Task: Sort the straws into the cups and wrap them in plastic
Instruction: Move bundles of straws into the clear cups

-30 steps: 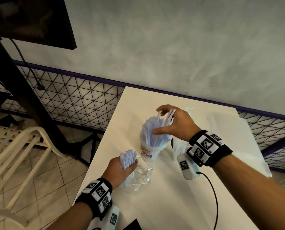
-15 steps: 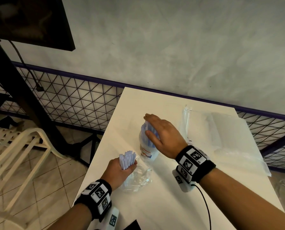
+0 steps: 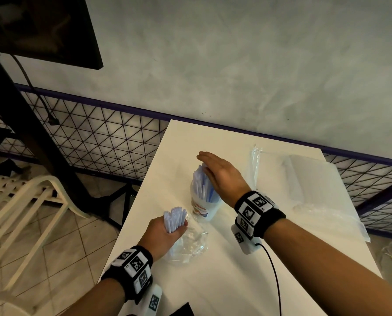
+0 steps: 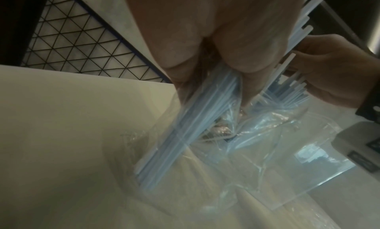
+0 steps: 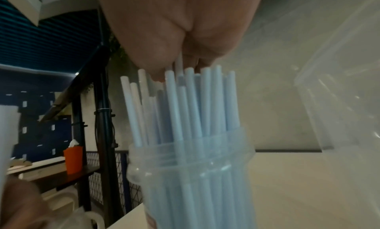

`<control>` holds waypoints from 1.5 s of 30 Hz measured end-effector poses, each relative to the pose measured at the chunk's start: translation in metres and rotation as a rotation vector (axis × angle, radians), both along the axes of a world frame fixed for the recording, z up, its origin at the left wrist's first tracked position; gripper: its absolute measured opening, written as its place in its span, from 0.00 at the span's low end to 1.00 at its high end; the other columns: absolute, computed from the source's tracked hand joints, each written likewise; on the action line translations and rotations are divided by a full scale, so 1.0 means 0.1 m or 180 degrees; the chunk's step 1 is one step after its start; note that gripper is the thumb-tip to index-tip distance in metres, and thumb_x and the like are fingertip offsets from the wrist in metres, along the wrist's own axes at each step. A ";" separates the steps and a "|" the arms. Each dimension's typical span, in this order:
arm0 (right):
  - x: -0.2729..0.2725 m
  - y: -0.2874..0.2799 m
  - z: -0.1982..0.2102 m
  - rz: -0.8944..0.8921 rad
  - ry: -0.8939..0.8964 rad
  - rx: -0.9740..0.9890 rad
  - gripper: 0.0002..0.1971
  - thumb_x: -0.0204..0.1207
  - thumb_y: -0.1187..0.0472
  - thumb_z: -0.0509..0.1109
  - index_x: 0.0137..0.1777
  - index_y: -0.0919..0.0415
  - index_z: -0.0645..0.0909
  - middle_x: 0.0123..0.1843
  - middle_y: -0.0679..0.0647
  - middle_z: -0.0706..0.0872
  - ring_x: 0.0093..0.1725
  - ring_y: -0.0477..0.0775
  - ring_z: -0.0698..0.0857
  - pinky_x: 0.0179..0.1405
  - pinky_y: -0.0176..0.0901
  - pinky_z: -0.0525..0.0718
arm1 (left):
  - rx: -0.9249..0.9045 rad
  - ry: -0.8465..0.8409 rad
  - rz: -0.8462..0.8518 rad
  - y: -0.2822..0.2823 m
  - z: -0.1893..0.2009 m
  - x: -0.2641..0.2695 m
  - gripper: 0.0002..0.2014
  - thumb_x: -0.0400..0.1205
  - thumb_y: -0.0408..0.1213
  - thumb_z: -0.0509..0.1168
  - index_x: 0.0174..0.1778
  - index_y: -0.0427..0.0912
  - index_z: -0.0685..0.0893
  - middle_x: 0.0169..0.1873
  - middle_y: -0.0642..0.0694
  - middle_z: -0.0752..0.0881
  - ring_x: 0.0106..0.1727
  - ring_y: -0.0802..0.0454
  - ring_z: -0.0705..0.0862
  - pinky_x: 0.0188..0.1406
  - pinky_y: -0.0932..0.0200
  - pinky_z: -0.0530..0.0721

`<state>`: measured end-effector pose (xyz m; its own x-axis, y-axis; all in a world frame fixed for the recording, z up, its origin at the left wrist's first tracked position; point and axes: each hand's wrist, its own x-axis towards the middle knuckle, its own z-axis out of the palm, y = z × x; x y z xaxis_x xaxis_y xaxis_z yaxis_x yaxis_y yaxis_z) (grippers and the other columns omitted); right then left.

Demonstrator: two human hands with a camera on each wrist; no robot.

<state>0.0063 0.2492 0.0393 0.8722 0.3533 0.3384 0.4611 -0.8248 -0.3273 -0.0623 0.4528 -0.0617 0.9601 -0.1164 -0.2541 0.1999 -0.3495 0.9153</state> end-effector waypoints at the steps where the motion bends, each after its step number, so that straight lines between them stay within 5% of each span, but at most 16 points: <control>1: 0.01 -0.02 0.00 0.0008 -0.0130 0.0032 0.17 0.84 0.67 0.63 0.71 0.66 0.81 0.71 0.61 0.83 0.72 0.61 0.81 0.74 0.32 0.64 | 0.0003 -0.0006 0.0004 0.00 0.00 0.00 0.06 0.76 0.39 0.78 0.36 0.52 0.88 0.32 0.53 0.90 0.34 0.70 0.88 0.35 0.77 0.79; 4: 0.00 -0.08 0.02 0.0044 -0.0294 0.0429 0.13 0.81 0.68 0.67 0.63 0.65 0.87 0.61 0.59 0.90 0.61 0.60 0.89 0.67 0.39 0.79 | 0.0005 0.0004 0.0000 0.00 -0.01 0.01 0.06 0.76 0.39 0.78 0.37 0.52 0.88 0.32 0.53 0.90 0.34 0.70 0.87 0.35 0.76 0.79; 7: -0.06 -0.13 0.05 0.0071 -0.0426 0.0279 0.14 0.84 0.60 0.64 0.64 0.60 0.87 0.62 0.53 0.90 0.67 0.57 0.86 0.67 0.47 0.81 | -0.0001 -0.0005 -0.0010 0.00 -0.04 0.02 0.06 0.76 0.39 0.78 0.37 0.52 0.87 0.32 0.53 0.90 0.33 0.71 0.87 0.35 0.76 0.79; 13: -0.32 -0.24 -0.30 0.0238 0.0039 -0.0407 0.31 0.85 0.40 0.51 0.83 0.55 0.67 0.85 0.49 0.67 0.86 0.48 0.59 0.82 0.56 0.61 | -0.0098 -0.0034 -0.0016 0.01 -0.06 0.03 0.03 0.76 0.39 0.77 0.40 0.48 0.89 0.37 0.48 0.92 0.38 0.64 0.90 0.37 0.73 0.82; 16: -0.36 -0.22 -0.30 0.0157 -0.0001 -0.0526 0.36 0.83 0.38 0.52 0.87 0.54 0.55 0.88 0.48 0.55 0.88 0.47 0.49 0.85 0.52 0.48 | -0.0071 -0.0030 -0.0040 0.01 -0.08 0.04 0.05 0.76 0.39 0.77 0.38 0.50 0.88 0.35 0.50 0.91 0.36 0.66 0.89 0.38 0.70 0.81; 19: -0.36 -0.16 -0.26 0.0042 -0.0029 -0.0783 0.36 0.83 0.36 0.50 0.87 0.53 0.55 0.88 0.47 0.54 0.88 0.46 0.46 0.83 0.57 0.47 | -0.0091 -0.0066 -0.0050 0.01 -0.08 0.05 0.06 0.76 0.39 0.78 0.37 0.52 0.87 0.33 0.52 0.91 0.35 0.68 0.88 0.37 0.73 0.80; 21: -0.40 -0.08 -0.18 -0.0045 -0.0094 -0.0704 0.34 0.83 0.36 0.51 0.85 0.52 0.59 0.88 0.46 0.56 0.88 0.47 0.49 0.82 0.59 0.51 | -0.0144 -0.0084 -0.0053 0.01 -0.07 0.04 0.08 0.76 0.38 0.78 0.35 0.53 0.87 0.29 0.55 0.90 0.33 0.69 0.88 0.34 0.76 0.79; 24: -0.55 0.11 -0.02 0.0255 -0.0444 -0.0135 0.24 0.81 0.49 0.63 0.75 0.53 0.75 0.77 0.49 0.77 0.76 0.53 0.74 0.69 0.55 0.71 | -0.0237 -0.0134 -0.0045 0.02 -0.10 0.04 0.09 0.76 0.36 0.78 0.33 0.52 0.87 0.26 0.60 0.88 0.31 0.70 0.86 0.33 0.76 0.79; 26: -0.67 0.28 0.01 0.0709 0.0021 0.0342 0.21 0.78 0.61 0.69 0.72 0.57 0.78 0.68 0.52 0.82 0.64 0.49 0.81 0.62 0.41 0.77 | -0.0304 -0.0219 -0.0146 0.00 -0.09 0.04 0.12 0.76 0.33 0.77 0.33 0.53 0.85 0.25 0.64 0.86 0.31 0.71 0.84 0.36 0.76 0.77; 29: -0.77 0.41 -0.08 0.0804 0.0948 0.0666 0.29 0.73 0.65 0.73 0.76 0.58 0.73 0.64 0.51 0.80 0.52 0.33 0.75 0.53 0.20 0.70 | -0.0433 -0.0269 -0.0421 -0.04 -0.06 0.07 0.15 0.77 0.31 0.73 0.32 0.58 0.84 0.29 0.67 0.87 0.34 0.70 0.84 0.40 0.75 0.77; 32: -0.75 0.41 -0.22 0.0617 0.1099 0.0918 0.27 0.70 0.62 0.78 0.70 0.56 0.79 0.54 0.44 0.81 0.44 0.27 0.76 0.46 0.21 0.71 | -0.0454 -0.0289 -0.0585 -0.03 0.00 0.05 0.04 0.72 0.43 0.73 0.38 0.57 0.85 0.36 0.65 0.89 0.40 0.67 0.87 0.43 0.72 0.82; 34: -0.74 0.39 -0.32 0.0465 0.1267 0.1229 0.23 0.68 0.61 0.82 0.64 0.56 0.85 0.49 0.39 0.82 0.41 0.30 0.79 0.43 0.22 0.72 | -0.0461 -0.0337 -0.0706 0.00 -0.01 0.04 0.07 0.67 0.51 0.69 0.39 0.57 0.87 0.38 0.59 0.90 0.42 0.62 0.87 0.45 0.66 0.83; 37: -0.71 0.36 -0.45 0.0289 0.1664 0.1649 0.18 0.66 0.61 0.85 0.56 0.57 0.88 0.46 0.42 0.84 0.41 0.40 0.82 0.42 0.29 0.77 | -0.0529 -0.0236 -0.0860 0.03 -0.01 0.05 0.12 0.70 0.50 0.70 0.46 0.52 0.89 0.43 0.54 0.91 0.47 0.58 0.89 0.51 0.62 0.85; 41: -0.68 0.34 -0.52 0.0447 0.1406 0.1433 0.11 0.71 0.60 0.82 0.50 0.64 0.88 0.45 0.55 0.86 0.43 0.48 0.84 0.44 0.36 0.80 | -0.0448 -0.0085 -0.0993 0.06 0.02 0.07 0.15 0.74 0.49 0.73 0.54 0.47 0.89 0.49 0.46 0.91 0.54 0.54 0.89 0.58 0.53 0.87; 45: -0.66 0.29 -0.50 0.0434 0.1156 0.1194 0.09 0.74 0.57 0.78 0.50 0.61 0.88 0.44 0.49 0.85 0.43 0.44 0.83 0.44 0.29 0.78 | -0.0426 0.0017 -0.0943 0.07 0.00 0.10 0.08 0.80 0.38 0.74 0.54 0.48 0.89 0.47 0.52 0.92 0.52 0.62 0.89 0.55 0.65 0.83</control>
